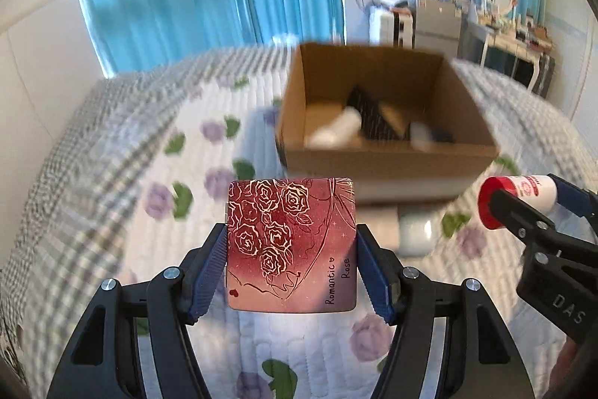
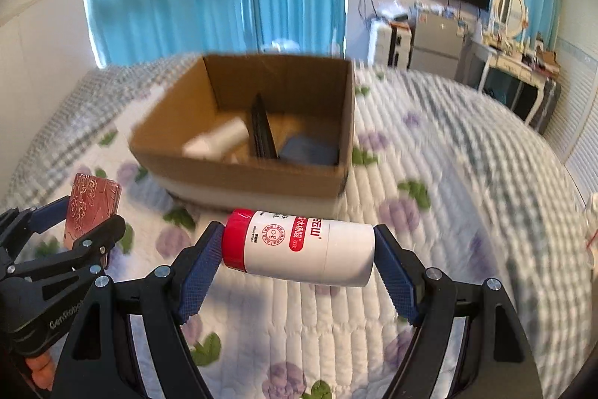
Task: Organize rigid objects
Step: 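Carry the card case and bottle over the box and release them inside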
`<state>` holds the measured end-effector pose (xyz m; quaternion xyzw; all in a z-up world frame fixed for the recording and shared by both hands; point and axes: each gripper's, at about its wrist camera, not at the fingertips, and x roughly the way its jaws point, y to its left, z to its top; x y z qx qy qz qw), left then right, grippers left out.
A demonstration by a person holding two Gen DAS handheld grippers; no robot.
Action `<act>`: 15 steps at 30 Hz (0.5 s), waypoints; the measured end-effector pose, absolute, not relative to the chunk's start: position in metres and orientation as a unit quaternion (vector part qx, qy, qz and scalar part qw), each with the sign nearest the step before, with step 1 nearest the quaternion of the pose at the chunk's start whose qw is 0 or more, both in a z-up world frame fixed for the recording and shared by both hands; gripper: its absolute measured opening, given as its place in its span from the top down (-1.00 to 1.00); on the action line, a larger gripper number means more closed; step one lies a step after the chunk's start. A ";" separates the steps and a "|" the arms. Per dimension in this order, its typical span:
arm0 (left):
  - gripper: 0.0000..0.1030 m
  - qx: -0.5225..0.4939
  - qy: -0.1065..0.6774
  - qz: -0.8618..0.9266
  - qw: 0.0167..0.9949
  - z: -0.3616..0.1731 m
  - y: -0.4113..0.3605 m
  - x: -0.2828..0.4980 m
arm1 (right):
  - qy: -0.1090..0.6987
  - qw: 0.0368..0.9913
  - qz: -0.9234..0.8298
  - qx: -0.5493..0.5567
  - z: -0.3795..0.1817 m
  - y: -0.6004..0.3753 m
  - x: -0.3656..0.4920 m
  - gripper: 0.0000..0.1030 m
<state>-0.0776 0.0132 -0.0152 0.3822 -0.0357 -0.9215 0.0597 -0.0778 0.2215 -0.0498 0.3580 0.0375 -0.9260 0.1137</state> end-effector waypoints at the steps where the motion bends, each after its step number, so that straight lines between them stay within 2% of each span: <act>1: -0.31 0.370 -0.033 -0.926 0.063 -0.004 0.013 -0.079 | 0.038 0.115 -0.929 0.348 -0.038 0.222 -0.080 -0.52; 8: -0.32 0.311 -0.028 -0.948 0.056 0.058 0.014 -0.117 | 0.051 0.122 -0.949 0.287 0.032 0.221 -0.114 -0.52; 15: -0.32 0.313 -0.041 -0.948 0.038 0.053 0.024 -0.187 | 0.046 0.112 -0.957 0.264 0.054 0.222 -0.175 -0.53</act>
